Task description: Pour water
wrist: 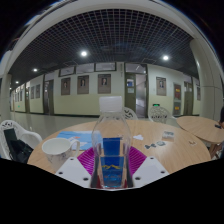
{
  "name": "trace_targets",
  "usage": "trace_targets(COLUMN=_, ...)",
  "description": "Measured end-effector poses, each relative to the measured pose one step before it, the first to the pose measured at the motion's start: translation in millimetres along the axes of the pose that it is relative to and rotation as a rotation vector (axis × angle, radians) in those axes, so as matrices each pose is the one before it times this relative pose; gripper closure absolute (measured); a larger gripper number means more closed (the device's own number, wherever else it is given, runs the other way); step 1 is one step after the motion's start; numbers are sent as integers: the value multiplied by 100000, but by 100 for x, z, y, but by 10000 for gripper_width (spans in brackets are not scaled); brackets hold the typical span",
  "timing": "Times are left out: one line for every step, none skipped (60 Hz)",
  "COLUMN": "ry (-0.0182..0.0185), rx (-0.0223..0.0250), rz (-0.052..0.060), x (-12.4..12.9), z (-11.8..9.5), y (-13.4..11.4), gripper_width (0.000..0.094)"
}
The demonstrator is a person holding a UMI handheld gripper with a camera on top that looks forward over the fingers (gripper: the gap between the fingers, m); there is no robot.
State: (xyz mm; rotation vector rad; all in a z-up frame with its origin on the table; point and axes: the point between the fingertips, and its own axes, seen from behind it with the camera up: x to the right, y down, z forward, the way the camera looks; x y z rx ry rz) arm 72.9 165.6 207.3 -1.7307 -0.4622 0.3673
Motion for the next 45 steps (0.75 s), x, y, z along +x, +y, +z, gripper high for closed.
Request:
trace_targets(ry=153, rx=-24, rz=228, x=-60, z=337, y=-107, gripper_width=508)
trace_targets(ry=160, rx=-159, rz=110, x=-65, z=350, y=-76, gripper_width=486)
trace_targets(ry=47, rx=-273, rz=-56, x=-59, z=269, y=-24, gripper_width=467)
trace_targets(ry=-18, rx=-438, rz=-89, x=-62, z=251, y=36, gripper_width=441)
trace_targets(ry=40, rx=-819, rz=-40, x=-287, z=331, y=-274, gripper_width=411)
trace_targets(ry=124, rx=-1225, rz=-252, x=678, z=-1576, y=760, gripper_width=365)
trace_targets(ry=25, rx=-1327, rz=-246, x=-45, z=245, y=278, gripper_width=306)
trace_targets(ry=-88, rx=-1414, rz=-308, x=1, z=168, y=286, gripper_width=247)
trace_targets(ry=-420, rx=-1152, rz=-440, x=-121, z=77, y=189, gripper_width=188)
trace_targets(ry=-381, rx=-849, rz=-249, x=-326, z=284, y=-276, gripper_width=129)
trace_targets(ry=-133, rx=-701, rz=-192, x=373, z=-914, y=457, gripper_width=70)
trace_targets(ry=-191, rx=-449, rz=-218, x=-27, z=57, y=-6, gripper_width=78)
trace_targets(ry=-68, rx=-253, rz=-70, x=-42, z=76, y=-64, gripper_width=93)
trace_targets(ry=133, rx=-408, rz=-249, x=31, z=44, y=-39, gripper_width=96)
trace_targets(ry=114, rx=-478, rz=-375, x=195, z=-758, y=90, gripper_width=96)
trace_targets(ry=194, rx=-421, rz=-635, x=44, z=-80, y=-64, gripper_width=92)
trace_targets(ry=266, rx=-312, rz=-552, x=51, z=-113, y=-75, gripper_width=89)
trace_targets(ry=313, rx=-245, rz=-460, x=43, z=-128, y=-76, gripper_width=87)
trace_targets(ry=129, rx=-84, rz=-295, x=358, z=-821, y=-33, gripper_width=87)
trace_targets(ry=111, rx=26, rz=-332, x=31, z=-257, y=-133, gripper_width=85)
trace_targets(ry=-167, rx=127, rz=-301, x=15, z=-274, y=-120, gripper_width=87)
trace_targets(ry=-291, rx=81, rz=-222, x=7, z=-313, y=-119, gripper_width=87)
trace_targets(ry=-429, rx=34, rz=-115, x=-82, z=-343, y=-102, gripper_width=84)
trace_targets(ry=-565, rx=-122, rz=204, x=-299, z=-593, y=-428, gripper_width=86)
trace_targets(ry=-742, rx=-94, rz=168, x=30, z=-1139, y=-72, gripper_width=89)
trace_targets(ry=-937, rx=-57, rz=240, x=-251, z=-541, y=-142, gripper_width=87)
trace_targets(ry=-1007, rx=-6, rz=320, x=-303, z=-575, y=-169, gripper_width=91)
trace_targets(ry=-1092, rx=6, rz=445, x=-391, z=-589, y=-169, gripper_width=92)
trace_targets(ry=-1174, rx=54, rz=440, x=-455, z=-572, y=-187, gripper_width=91)
trace_targets(ry=-1256, rx=135, rz=503, x=-573, z=-435, y=-549, gripper_width=91)
trace_targets(ry=-1336, rx=208, rz=694, x=-328, z=-1328, y=-214, gripper_width=91)
trace_targets(ry=-1208, rx=443, rz=749, x=-458, z=-573, y=-169, gripper_width=91)
trace_targets(ry=-1131, rx=686, rz=1105, x=-481, z=-539, y=-208, gripper_width=90)
trace_targets(ry=-1057, rx=893, rz=1236, x=-482, z=-503, y=-235, gripper_width=90)
trace_targets(ry=-1164, rx=831, rz=1140, x=-499, z=-530, y=-223, gripper_width=88)
trace_targets(ry=-1254, rx=709, rz=907, x=-448, z=-486, y=-198, gripper_width=89)
trace_targets(ry=-1364, rx=564, rz=670, x=-458, z=-506, y=-94, gripper_width=90)
trace_targets(ry=-1298, rx=272, rz=780, x=-741, z=-115, y=-1467, gripper_width=89)
trace_targets(ry=-1199, rx=112, rz=545, x=-382, z=-1199, y=-331, gripper_width=90)
trace_targets(ry=-1031, rx=126, rz=481, x=-327, z=-328, y=-112, gripper_width=91)
trace_targets(ry=-631, rx=206, rz=627, x=-287, z=-285, y=-150, gripper_width=89)
trace_targets(ry=-359, rx=232, rz=804, x=-219, z=-217, y=-153, gripper_width=90)
trace_targets(ry=-244, rx=100, rz=748, x=-153, z=-133, y=-12, gripper_width=92)
trace_targets(ry=-214, rx=-76, rz=753, x=-144, z=-154, y=-32, gripper_width=93)
trace_targets(ry=131, rx=-358, rz=879, x=-306, z=-280, y=-887, gripper_width=95)
